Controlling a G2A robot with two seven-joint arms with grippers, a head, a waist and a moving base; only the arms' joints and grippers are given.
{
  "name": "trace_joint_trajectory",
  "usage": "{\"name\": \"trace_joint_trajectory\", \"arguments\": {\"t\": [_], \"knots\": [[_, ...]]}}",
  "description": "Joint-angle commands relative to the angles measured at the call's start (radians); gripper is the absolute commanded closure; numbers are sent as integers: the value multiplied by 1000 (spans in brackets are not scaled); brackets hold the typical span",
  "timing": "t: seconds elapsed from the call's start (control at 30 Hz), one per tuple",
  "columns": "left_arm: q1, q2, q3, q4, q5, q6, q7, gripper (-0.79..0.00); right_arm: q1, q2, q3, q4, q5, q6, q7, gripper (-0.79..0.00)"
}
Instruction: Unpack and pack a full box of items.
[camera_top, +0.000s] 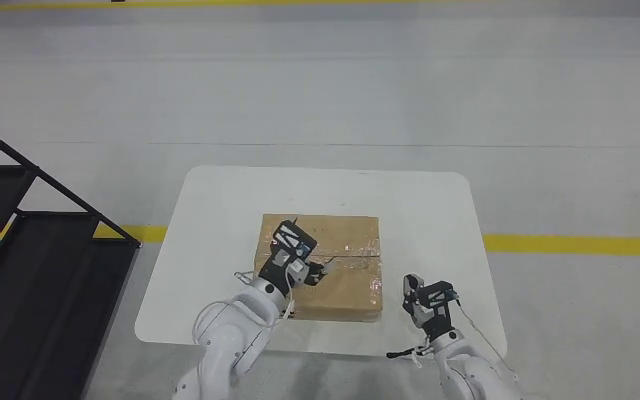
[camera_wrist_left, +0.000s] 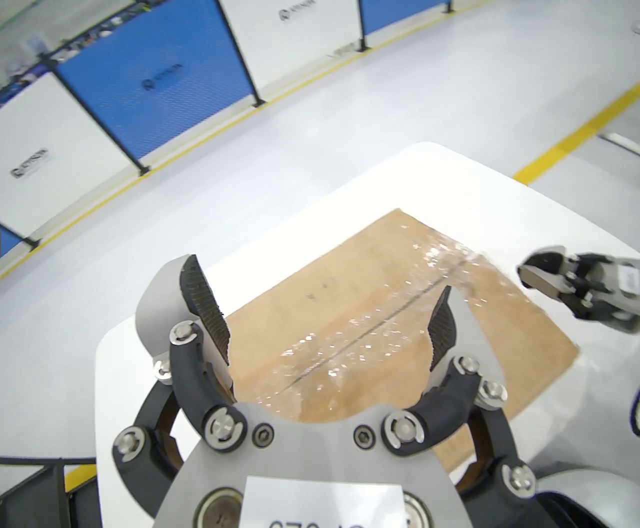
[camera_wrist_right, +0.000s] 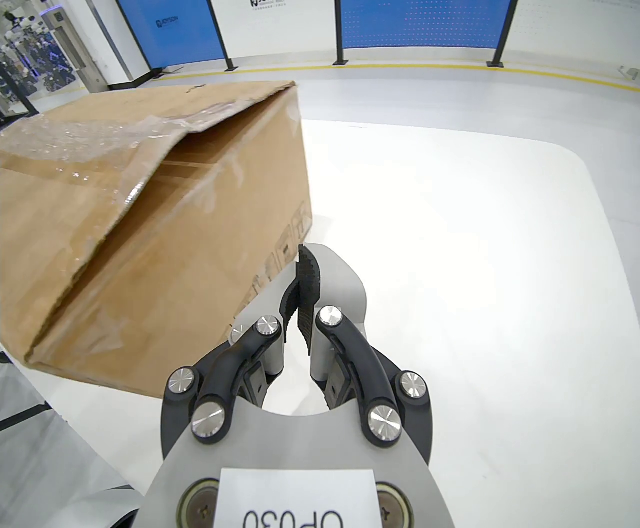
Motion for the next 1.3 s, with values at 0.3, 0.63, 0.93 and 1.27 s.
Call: {"name": "trace_joint_trajectory", "arguments": {"t": [0.3, 0.63, 0.93, 1.27], "knots": [[-7, 0, 3, -1, -4, -7, -2, -785, -102, 15, 107, -69, -16, -4, 5, 0], [-105, -14, 157, 125, 14, -29, -20, -785, -110, 14, 142, -72, -25, -4, 1, 0], [-198, -37, 267, 248, 39, 38, -78, -785, -134, 12, 169, -82, -21, -1, 1, 0], [-196, -37, 266, 252, 39, 41, -78, -785, -150, 8, 177, -105, -28, -8, 0, 0]]}}
